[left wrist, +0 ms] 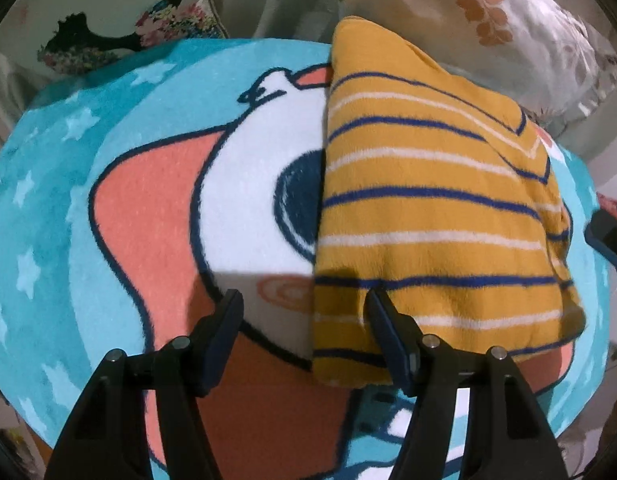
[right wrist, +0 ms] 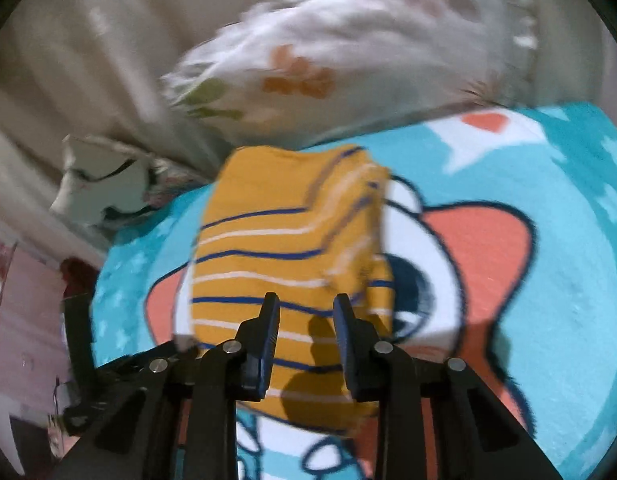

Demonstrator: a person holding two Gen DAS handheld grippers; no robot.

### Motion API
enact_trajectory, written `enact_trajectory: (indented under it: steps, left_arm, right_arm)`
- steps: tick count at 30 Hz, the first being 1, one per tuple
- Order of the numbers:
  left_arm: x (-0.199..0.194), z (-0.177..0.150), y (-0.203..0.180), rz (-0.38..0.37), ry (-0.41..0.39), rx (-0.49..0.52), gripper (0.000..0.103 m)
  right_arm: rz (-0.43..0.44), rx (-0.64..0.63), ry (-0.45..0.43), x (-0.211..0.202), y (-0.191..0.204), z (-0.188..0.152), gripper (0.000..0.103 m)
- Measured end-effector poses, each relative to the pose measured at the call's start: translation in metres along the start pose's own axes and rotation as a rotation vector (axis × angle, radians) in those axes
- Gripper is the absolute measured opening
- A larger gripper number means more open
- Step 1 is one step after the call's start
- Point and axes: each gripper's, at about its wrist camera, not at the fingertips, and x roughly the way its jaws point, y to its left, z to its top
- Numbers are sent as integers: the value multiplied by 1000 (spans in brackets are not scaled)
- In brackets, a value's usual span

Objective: Fold small clothes

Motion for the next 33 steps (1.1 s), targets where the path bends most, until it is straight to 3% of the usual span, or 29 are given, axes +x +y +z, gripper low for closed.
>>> enact_trajectory:
  steps: [5,7,9,11,15,19,22,25,33]
  left_arm:
    - [-3,1,-3,17,1,42,64]
    - [-16,6,-1,-15,1,40,62]
    - [-37,13,-3,-38,-48,64,62]
    - [-53,29,-16,-33,-106,120,62]
    - [-58,72,-57,-75,-140,214,62]
    - [-37,101,-113,-111,-139,366,62]
    - [-4,117,-149,-180,-35,424,62]
    - [26,127,-172,-147,21,459,62]
    - [61,153,-205,-96,28,497,62]
  right_arm:
    - [9,12,100,36,-2,-14,30]
    - [-3,64,136,47,-18,-21,23]
    - [17,98,134,48,-29,-26,16]
    - [30,106,129,46,-34,-32,16]
    - [53,130,107,47,-39,-47,17]
    - [57,140,78,45,-37,-52,17]
    - [58,127,62,44,-38,-54,17]
    - [65,126,50,44,-38,-57,17]
    - [73,138,29,39,-40,-67,17]
